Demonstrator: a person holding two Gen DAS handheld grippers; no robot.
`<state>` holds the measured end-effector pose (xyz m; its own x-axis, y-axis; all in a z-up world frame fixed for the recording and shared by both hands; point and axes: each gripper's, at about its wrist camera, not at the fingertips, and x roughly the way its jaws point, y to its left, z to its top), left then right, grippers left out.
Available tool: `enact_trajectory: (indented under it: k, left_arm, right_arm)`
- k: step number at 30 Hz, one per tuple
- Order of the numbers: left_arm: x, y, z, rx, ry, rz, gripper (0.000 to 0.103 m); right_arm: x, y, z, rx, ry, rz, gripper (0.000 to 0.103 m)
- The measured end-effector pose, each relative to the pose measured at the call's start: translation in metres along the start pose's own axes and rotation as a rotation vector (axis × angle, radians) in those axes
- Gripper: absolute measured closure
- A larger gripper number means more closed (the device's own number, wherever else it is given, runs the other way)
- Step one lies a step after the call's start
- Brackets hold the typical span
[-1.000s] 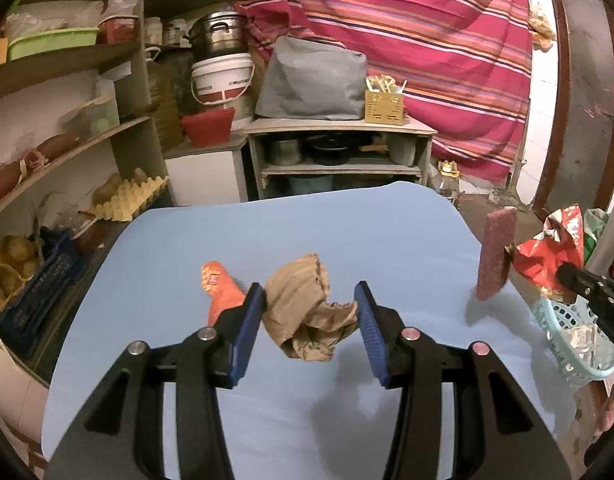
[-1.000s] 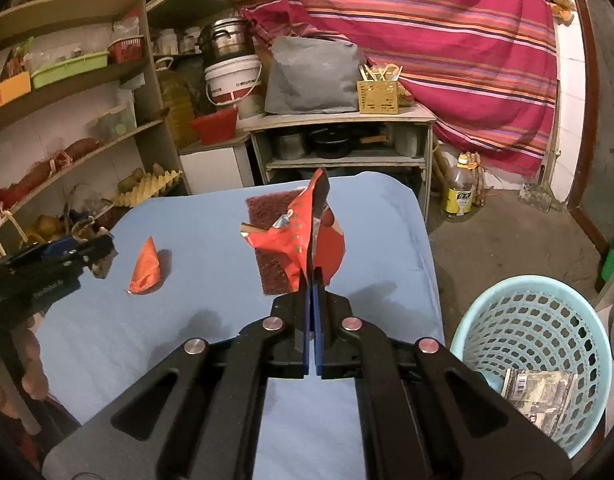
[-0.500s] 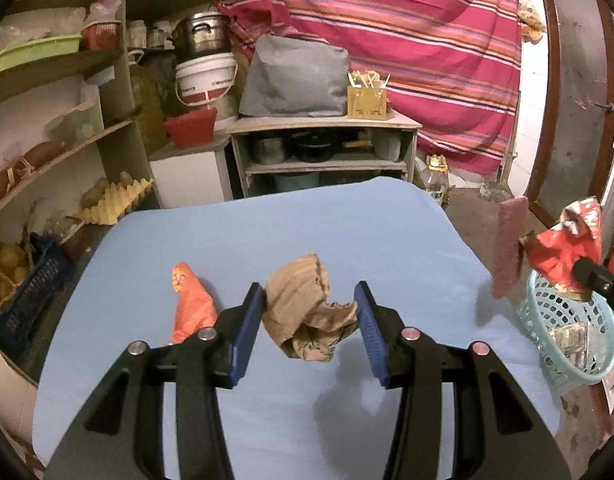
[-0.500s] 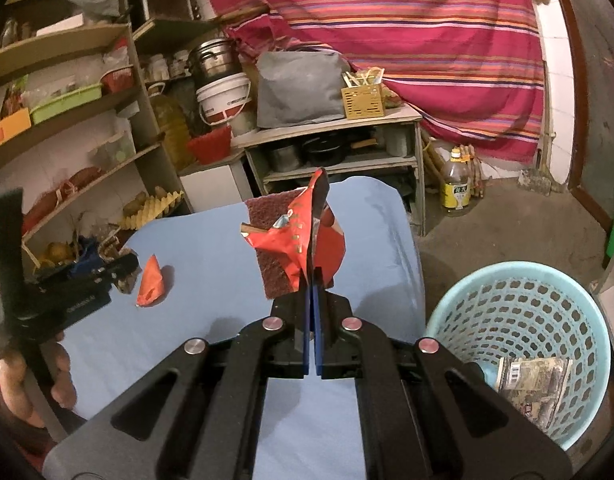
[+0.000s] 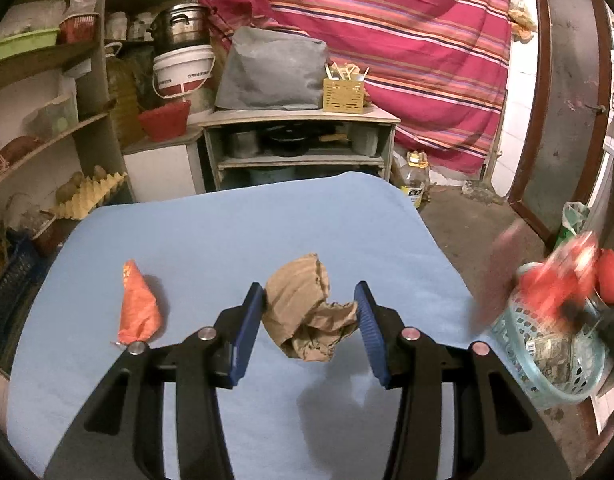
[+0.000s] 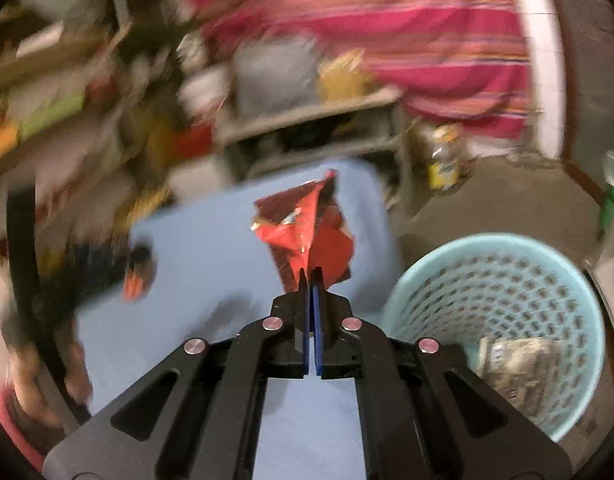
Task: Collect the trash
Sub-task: 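Carry the paper in the left tool and red bag in the right tool over the basket, then open the left tool to drop the paper while the right tool releases the red bag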
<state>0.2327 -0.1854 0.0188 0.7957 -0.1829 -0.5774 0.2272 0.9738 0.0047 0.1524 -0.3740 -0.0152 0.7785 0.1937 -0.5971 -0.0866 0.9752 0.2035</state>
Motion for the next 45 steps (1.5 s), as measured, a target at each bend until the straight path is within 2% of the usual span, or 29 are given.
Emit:
enact_trajectory:
  k: [2, 5, 8, 10, 14, 18, 21, 27, 37, 40, 45]
  left_arm:
    - [0.001, 0.0, 0.0, 0.006, 0.003, 0.004, 0.056]
    - [0.001, 0.006, 0.0, 0.008, -0.005, 0.02, 0.056]
    - [0.005, 0.013, -0.003, -0.003, 0.006, 0.025, 0.056]
    - [0.008, 0.017, -0.004, -0.007, 0.013, 0.023, 0.056]
    - [0.01, 0.017, -0.005, -0.007, 0.018, 0.016, 0.056]
    - [0.007, 0.002, -0.006, 0.017, 0.007, -0.001, 0.056]
    - [0.004, -0.02, -0.004, 0.039, -0.001, -0.033, 0.056]
    - [0.001, -0.079, 0.004, 0.082, -0.018, -0.142, 0.056]
    - [0.014, -0.191, 0.001, 0.192, -0.001, -0.291, 0.056]
    - [0.024, -0.214, -0.001, 0.209, 0.019, -0.317, 0.055]
    - [0.039, -0.241, -0.001, 0.22, 0.062, -0.366, 0.049]
  right_arm:
    - [0.012, 0.017, -0.005, -0.043, 0.038, 0.02, 0.101]
    - [0.013, 0.034, -0.005, -0.086, 0.039, 0.044, 0.101]
    - [0.005, 0.029, 0.002, -0.032, 0.007, 0.081, 0.101]
    - [0.007, 0.023, 0.003, -0.017, 0.018, 0.082, 0.101]
    - [0.0, 0.001, 0.004, 0.011, -0.007, -0.023, 0.101]
    - [-0.03, -0.037, 0.011, 0.025, -0.079, -0.201, 0.1]
    - [-0.044, -0.069, 0.008, 0.074, -0.087, -0.285, 0.1]
    - [-0.07, -0.125, -0.005, 0.184, -0.102, -0.347, 0.1]
    - [-0.092, -0.161, -0.022, 0.249, -0.109, -0.395, 0.1]
    - [-0.094, -0.168, -0.027, 0.27, -0.104, -0.402, 0.1]
    - [-0.095, -0.179, -0.031, 0.301, -0.102, -0.397, 0.1]
